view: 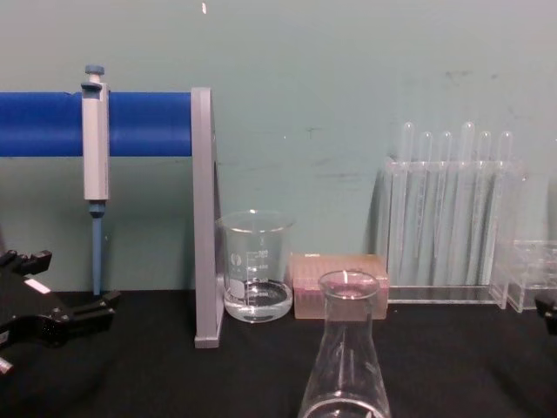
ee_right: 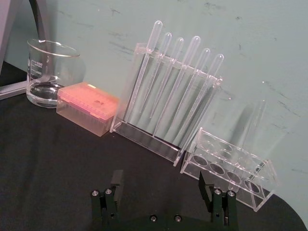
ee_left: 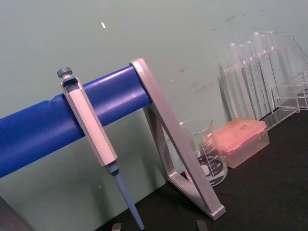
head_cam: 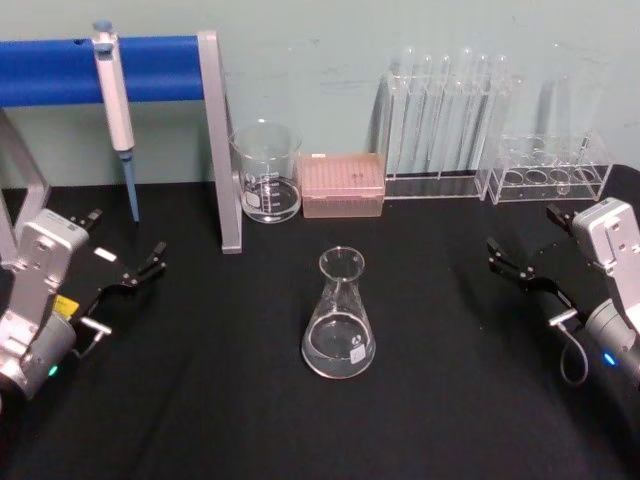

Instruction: Grasp the erlenmeyer flask with one hand, shake it three times, then place it back.

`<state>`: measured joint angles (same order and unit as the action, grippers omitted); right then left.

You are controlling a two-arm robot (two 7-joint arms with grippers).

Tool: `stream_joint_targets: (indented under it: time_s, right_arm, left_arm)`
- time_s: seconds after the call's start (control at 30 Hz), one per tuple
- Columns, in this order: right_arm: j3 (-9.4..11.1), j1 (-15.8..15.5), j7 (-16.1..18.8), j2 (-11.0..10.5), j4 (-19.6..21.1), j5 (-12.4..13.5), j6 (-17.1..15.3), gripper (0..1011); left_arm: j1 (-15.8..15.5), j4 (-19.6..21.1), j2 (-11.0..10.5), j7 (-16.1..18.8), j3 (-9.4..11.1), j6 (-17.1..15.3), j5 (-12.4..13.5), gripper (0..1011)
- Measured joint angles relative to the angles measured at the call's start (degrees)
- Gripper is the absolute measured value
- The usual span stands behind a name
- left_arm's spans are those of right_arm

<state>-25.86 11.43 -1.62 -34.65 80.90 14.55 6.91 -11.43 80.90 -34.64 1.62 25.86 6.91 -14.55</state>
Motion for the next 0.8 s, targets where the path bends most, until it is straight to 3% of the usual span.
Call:
stream_joint_targets:
  time_s: [0.8]
  right_arm:
    - [0.77,-0.17,1.21,0.15,0.0,-0.23,0.0,1000]
  left_arm:
    - [0.0,0.0,0.0,0.0,0.0,0.0,0.0,1001]
